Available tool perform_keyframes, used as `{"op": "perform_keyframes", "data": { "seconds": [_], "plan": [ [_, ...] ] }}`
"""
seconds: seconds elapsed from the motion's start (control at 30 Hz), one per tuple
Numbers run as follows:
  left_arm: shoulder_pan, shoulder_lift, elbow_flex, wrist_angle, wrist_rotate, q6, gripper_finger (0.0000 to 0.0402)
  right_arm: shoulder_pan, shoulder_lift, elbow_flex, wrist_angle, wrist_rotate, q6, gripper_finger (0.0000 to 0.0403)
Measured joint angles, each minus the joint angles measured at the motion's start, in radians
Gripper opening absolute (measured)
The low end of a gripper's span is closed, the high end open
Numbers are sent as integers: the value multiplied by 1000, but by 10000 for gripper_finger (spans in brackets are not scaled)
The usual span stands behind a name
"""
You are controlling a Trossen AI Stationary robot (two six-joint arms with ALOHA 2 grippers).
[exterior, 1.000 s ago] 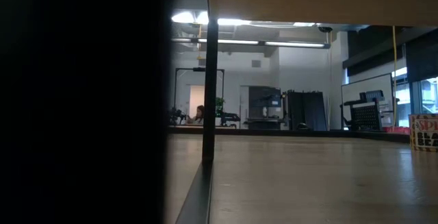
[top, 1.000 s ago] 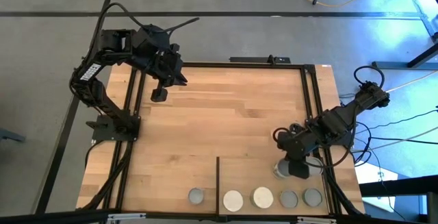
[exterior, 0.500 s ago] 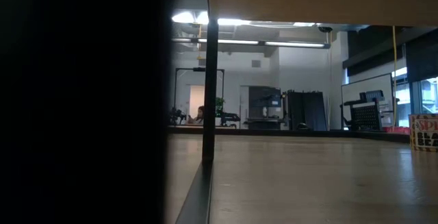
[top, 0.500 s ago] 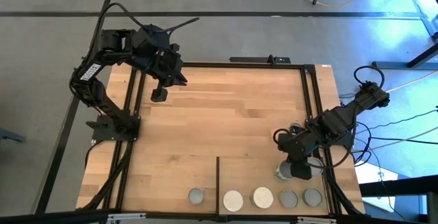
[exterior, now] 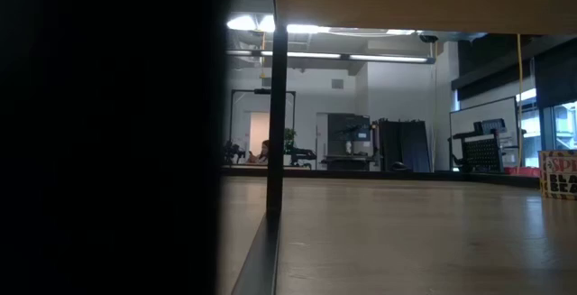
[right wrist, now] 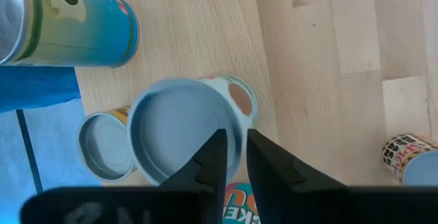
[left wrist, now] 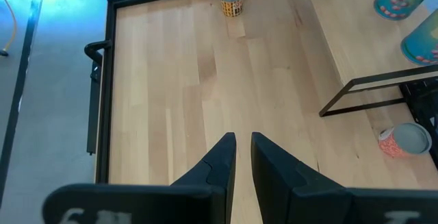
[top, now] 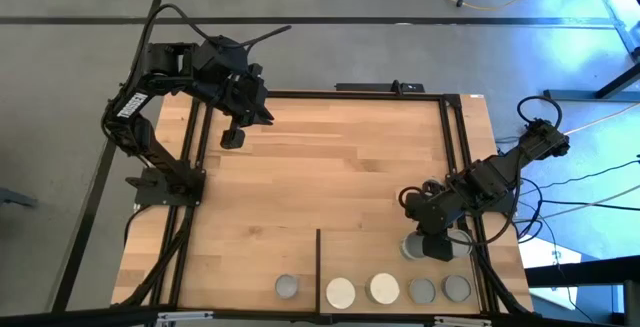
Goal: Pick and place cans onto a shelf
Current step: Put the canned mixed vegetables on the shelf, then put the canned meatballs on the shelf
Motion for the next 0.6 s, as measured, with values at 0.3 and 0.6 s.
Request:
{"op": "perform_keyframes", "data": {
  "seconds": [0.3, 0.6],
  "plan": [
    [0, 0, 0, -2, 0, -2, 39, 0, 0, 38, -1, -13, -26, 59],
    [-2, -4, -36, -16, 33, -57, 39, -2, -1, 246, -25, 179, -162, 59]
  ]
}}
